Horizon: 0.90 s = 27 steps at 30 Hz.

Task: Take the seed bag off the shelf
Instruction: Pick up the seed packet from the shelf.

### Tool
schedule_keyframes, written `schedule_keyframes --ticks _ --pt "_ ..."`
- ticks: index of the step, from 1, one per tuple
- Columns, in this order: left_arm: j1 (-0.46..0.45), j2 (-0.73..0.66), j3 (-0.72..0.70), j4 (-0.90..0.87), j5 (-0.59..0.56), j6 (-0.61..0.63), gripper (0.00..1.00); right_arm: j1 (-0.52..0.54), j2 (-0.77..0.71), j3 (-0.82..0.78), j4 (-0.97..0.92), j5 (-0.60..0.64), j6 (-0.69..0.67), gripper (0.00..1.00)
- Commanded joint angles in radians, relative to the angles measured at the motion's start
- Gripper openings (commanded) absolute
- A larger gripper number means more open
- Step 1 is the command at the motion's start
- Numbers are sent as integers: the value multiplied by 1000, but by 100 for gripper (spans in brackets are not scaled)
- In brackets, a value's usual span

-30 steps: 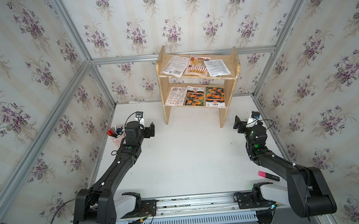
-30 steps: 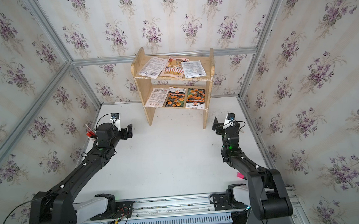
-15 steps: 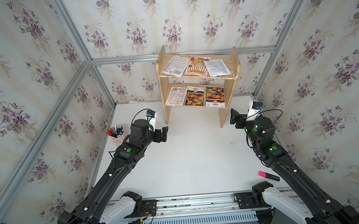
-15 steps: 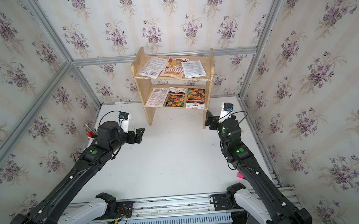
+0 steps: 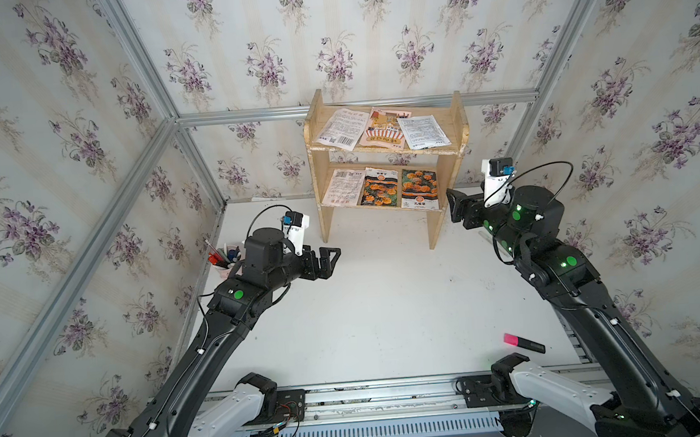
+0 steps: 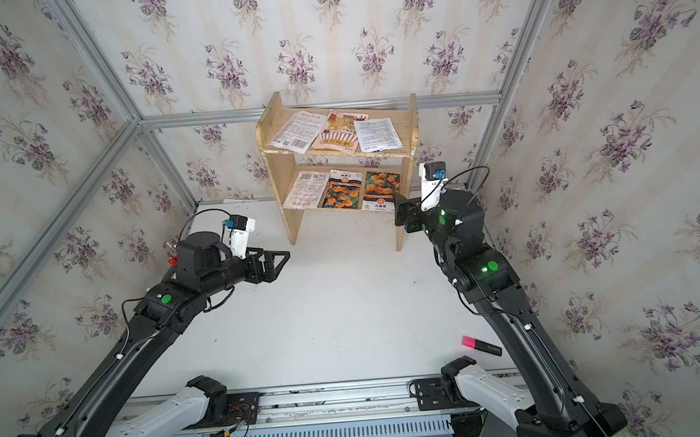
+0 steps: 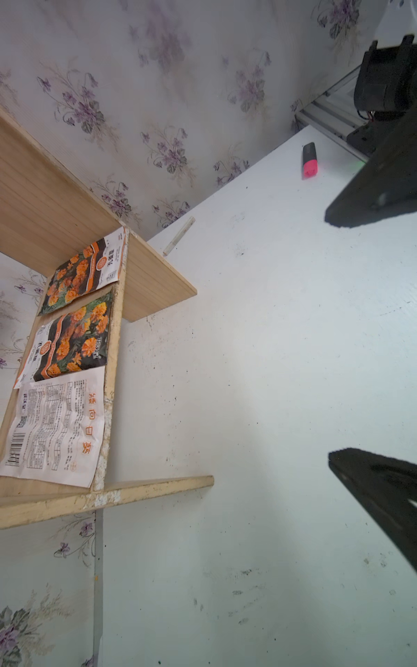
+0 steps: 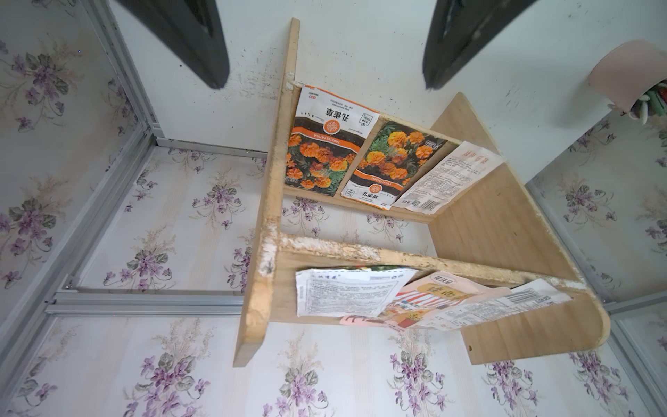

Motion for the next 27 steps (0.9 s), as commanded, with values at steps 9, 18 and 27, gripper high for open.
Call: schedule_keyframes --ticks 9,18,27 --pt "-3 -23 12 15 87 -77 100 26 96 184 -101 -61 126 86" --pt "-3 -56 -15 36 101 -86 100 45 156 279 -67 -113 620 74" --pt "-3 -90 -47 35 129 -92 100 82 153 172 119 -66 911 62"
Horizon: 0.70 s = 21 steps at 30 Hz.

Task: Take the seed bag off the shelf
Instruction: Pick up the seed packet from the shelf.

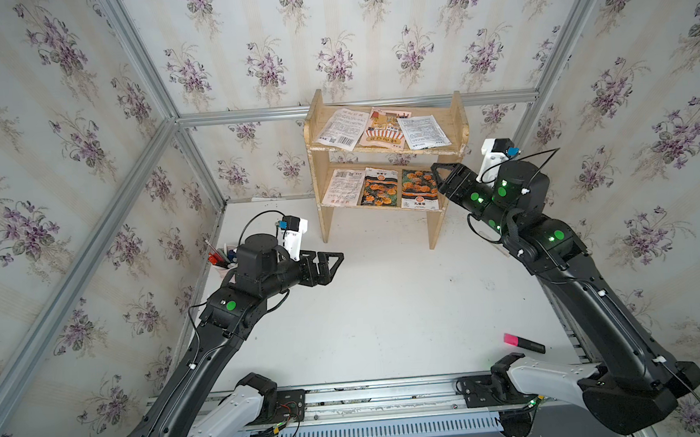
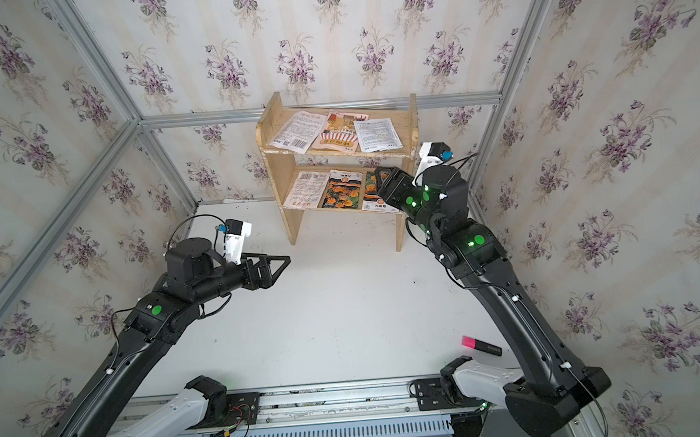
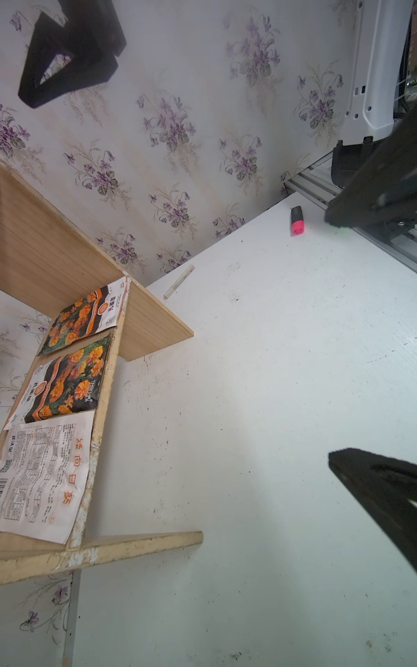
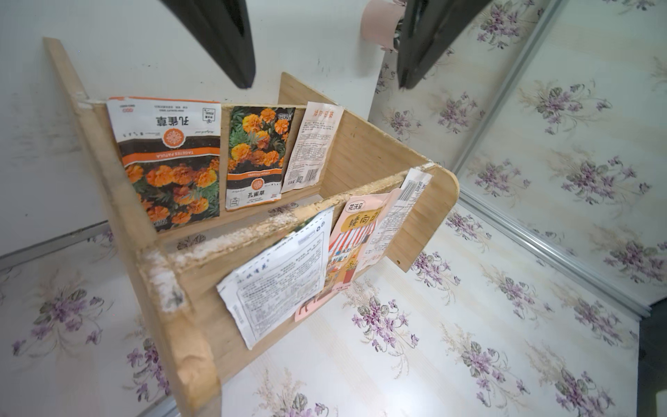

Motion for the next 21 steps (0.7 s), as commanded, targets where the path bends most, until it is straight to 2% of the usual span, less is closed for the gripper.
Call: schedule_keyframes --ticks 1,6,21 --pt "0 -16 -15 27 22 0 100 10 2 -6 115 33 155 59" --pt "0 -48 -28 18 7 9 100 11 41 16 162 10 227 52" --pt "0 -70 -27 -8 -20 4 100 21 196 93 209 9 327 43"
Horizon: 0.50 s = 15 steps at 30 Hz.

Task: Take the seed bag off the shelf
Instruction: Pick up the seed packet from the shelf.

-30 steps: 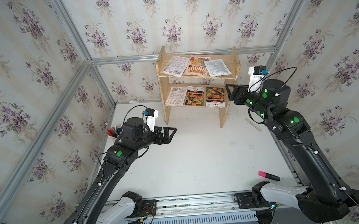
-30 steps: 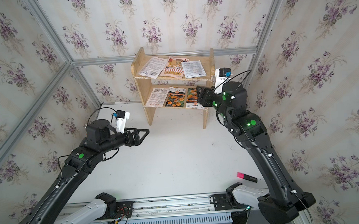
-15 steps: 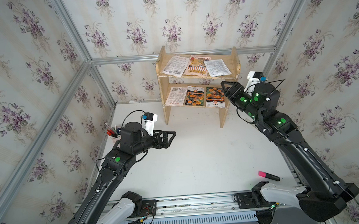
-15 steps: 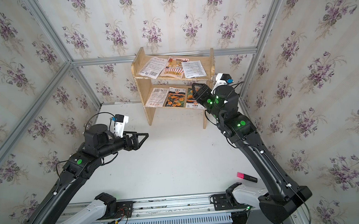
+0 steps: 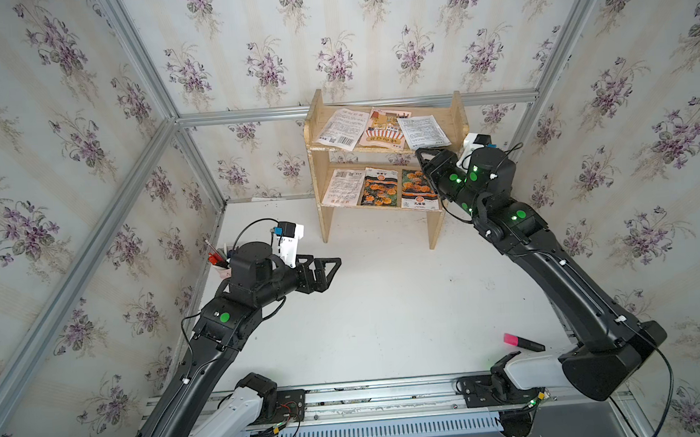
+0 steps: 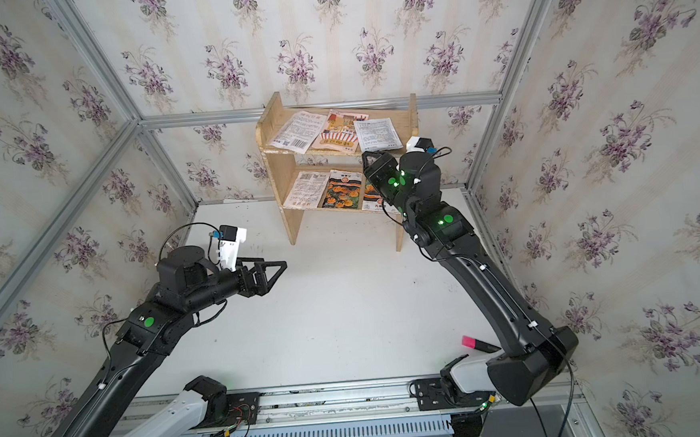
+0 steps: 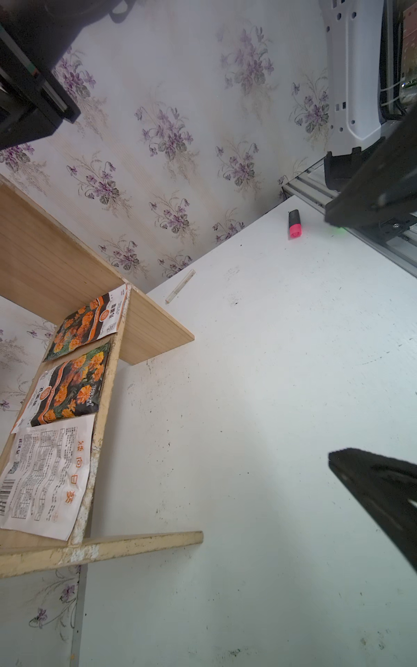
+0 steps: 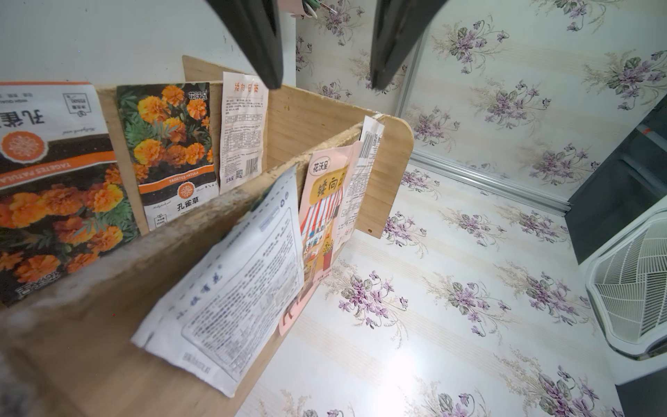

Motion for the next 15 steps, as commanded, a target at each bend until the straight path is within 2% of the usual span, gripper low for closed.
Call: schedule_keyframes --ticks 1,15 --pt "0 -6 5 2 -18 3 100 0 18 14 49 14 28 43" --pt "0 -14 2 -17 -53 10 100 -1 76 38 60 43 59 38"
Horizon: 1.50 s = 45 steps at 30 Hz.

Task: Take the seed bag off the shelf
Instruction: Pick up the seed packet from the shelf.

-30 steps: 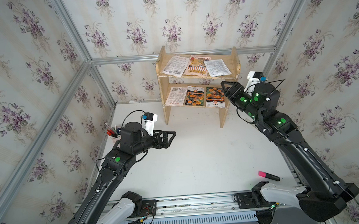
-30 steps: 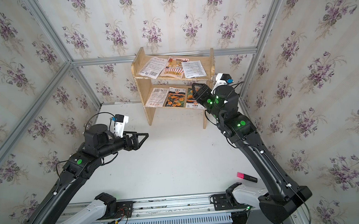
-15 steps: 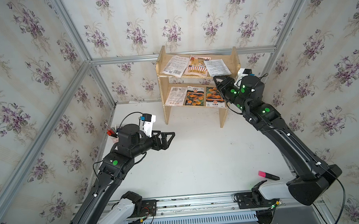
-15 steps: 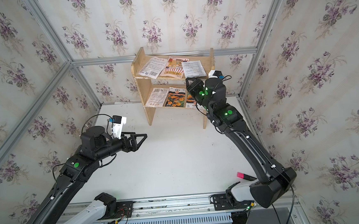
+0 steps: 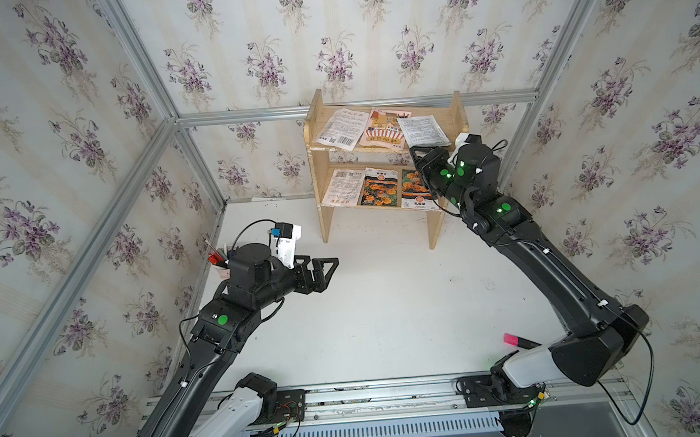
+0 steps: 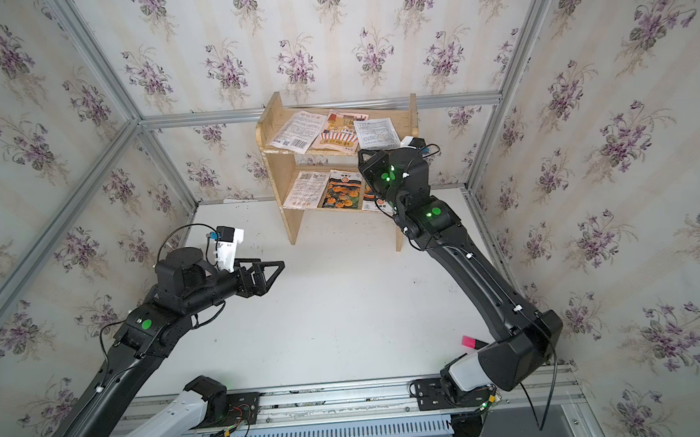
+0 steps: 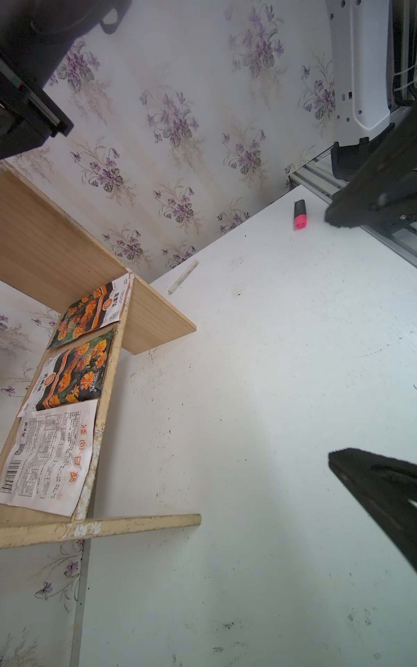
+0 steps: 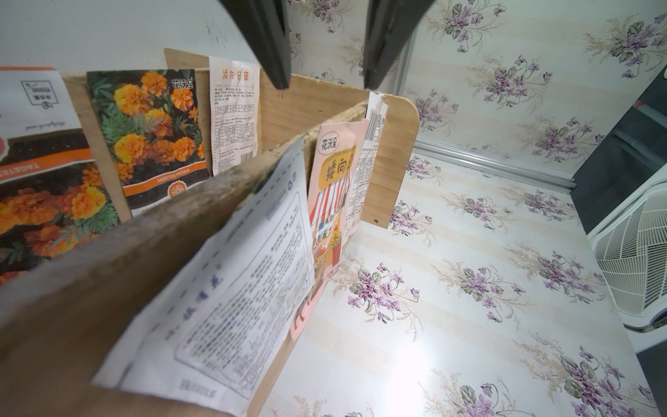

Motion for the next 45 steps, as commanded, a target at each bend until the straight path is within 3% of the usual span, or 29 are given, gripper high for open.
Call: schedule_keyframes --ticks 1,45 --pt "0 0 1 -5 -12 10 100 -2 5 3 37 19 13 38" --pt "0 -26 -20 -33 -89 38 100 -50 45 -37 129 23 84 25"
